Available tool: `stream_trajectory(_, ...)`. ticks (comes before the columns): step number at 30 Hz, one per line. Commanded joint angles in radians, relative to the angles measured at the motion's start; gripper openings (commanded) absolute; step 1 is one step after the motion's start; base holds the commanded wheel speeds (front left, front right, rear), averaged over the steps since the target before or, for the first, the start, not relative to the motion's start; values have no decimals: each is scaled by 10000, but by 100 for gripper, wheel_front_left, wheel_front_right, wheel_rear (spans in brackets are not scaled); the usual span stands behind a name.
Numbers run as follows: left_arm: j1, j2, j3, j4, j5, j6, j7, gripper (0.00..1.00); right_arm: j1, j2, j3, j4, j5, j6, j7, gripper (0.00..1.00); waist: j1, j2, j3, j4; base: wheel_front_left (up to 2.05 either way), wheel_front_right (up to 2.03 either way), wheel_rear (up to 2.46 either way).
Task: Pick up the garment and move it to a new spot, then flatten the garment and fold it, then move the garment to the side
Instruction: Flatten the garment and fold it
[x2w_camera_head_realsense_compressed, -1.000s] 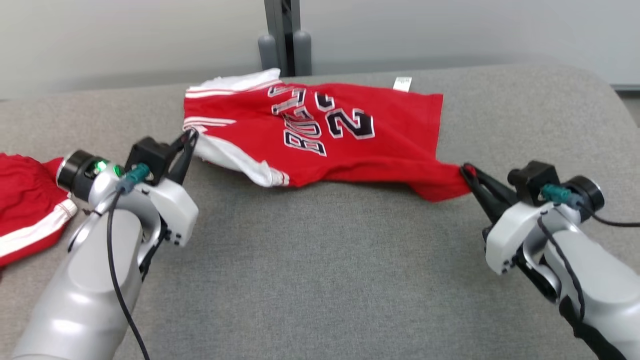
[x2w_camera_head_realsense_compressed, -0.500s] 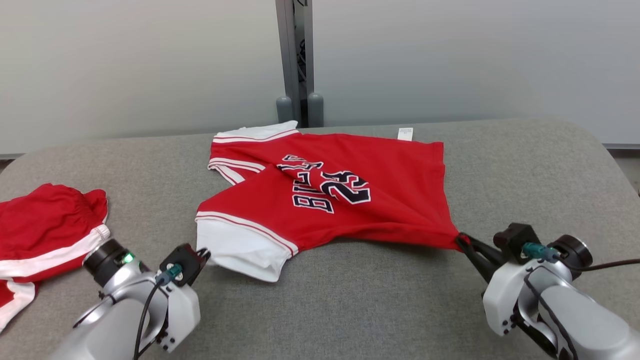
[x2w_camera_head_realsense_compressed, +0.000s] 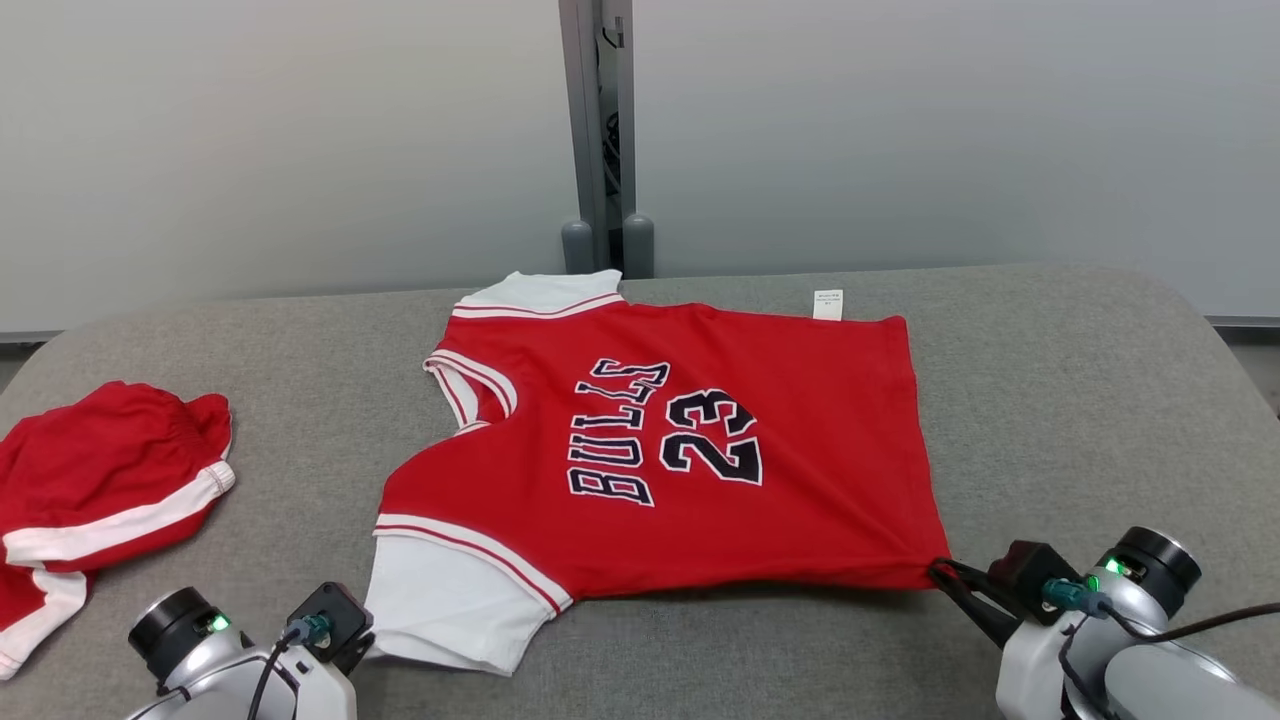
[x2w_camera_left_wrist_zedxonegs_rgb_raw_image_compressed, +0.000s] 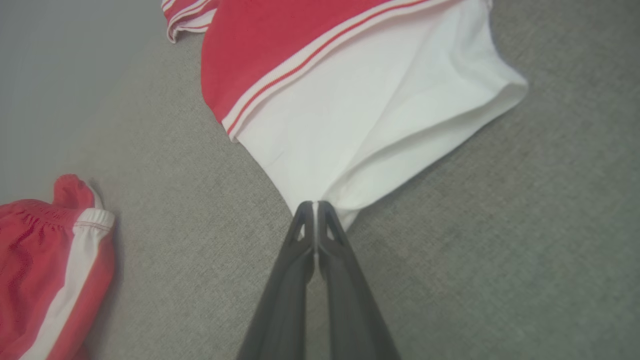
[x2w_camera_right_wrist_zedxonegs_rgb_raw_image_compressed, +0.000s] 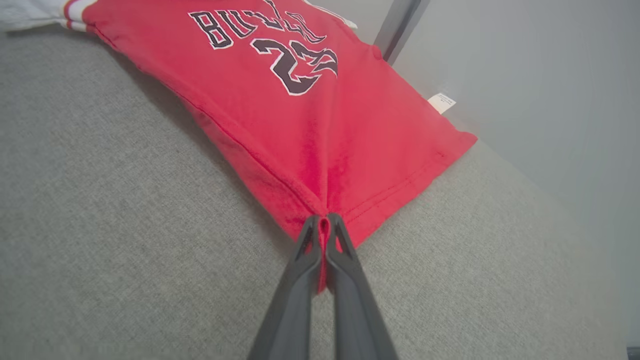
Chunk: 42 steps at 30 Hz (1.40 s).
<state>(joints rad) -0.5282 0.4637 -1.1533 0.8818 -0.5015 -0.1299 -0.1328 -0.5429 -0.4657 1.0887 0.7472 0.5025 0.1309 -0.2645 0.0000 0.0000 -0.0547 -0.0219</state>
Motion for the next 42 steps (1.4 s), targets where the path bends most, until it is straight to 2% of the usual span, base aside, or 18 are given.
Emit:
stream_trajectory(1, 97, 181, -202, -201, -381, -5, 186, 0, 177, -184, 136, -145, -310, -2, -3, 0, 0, 0, 8, 30, 0, 0, 0)
stream_trajectory(8, 169, 767, -906, -1246, -1582, -5, 1020, 0, 415, -761, 708, -887, -1518, -2, -5, 0, 0, 0, 58, 193, 0, 0, 0)
stream_trajectory(16, 433, 1502, -1213, -2490, -2371, -5, 1917, 0, 639, -1505, 1094, -1777, -2315, -2, -3, 0, 0, 0, 16, 335, 0, 0, 0)
stream_trajectory(26, 1032, 2312, -1254, -4322, -2168, -5, 3331, 0, 922, -2205, 1566, -2941, -2148, -2, -3, 0, 0, 0, -73, 431, 0, 0, 0)
stream_trajectory(33, 1603, 3085, -1260, -5935, -2703, -7, 4421, 0, 1088, -2805, 1861, -4113, -2494, -2, -3, 0, 0, 0, -193, 397, 0, 0, 0)
stream_trajectory(42, 1992, 3770, -1257, -7300, -1924, -7, 5410, 0, 1647, -3383, 1930, -4510, -2720, -2, -5, 0, 0, 0, -312, 466, 0, 0, 0)
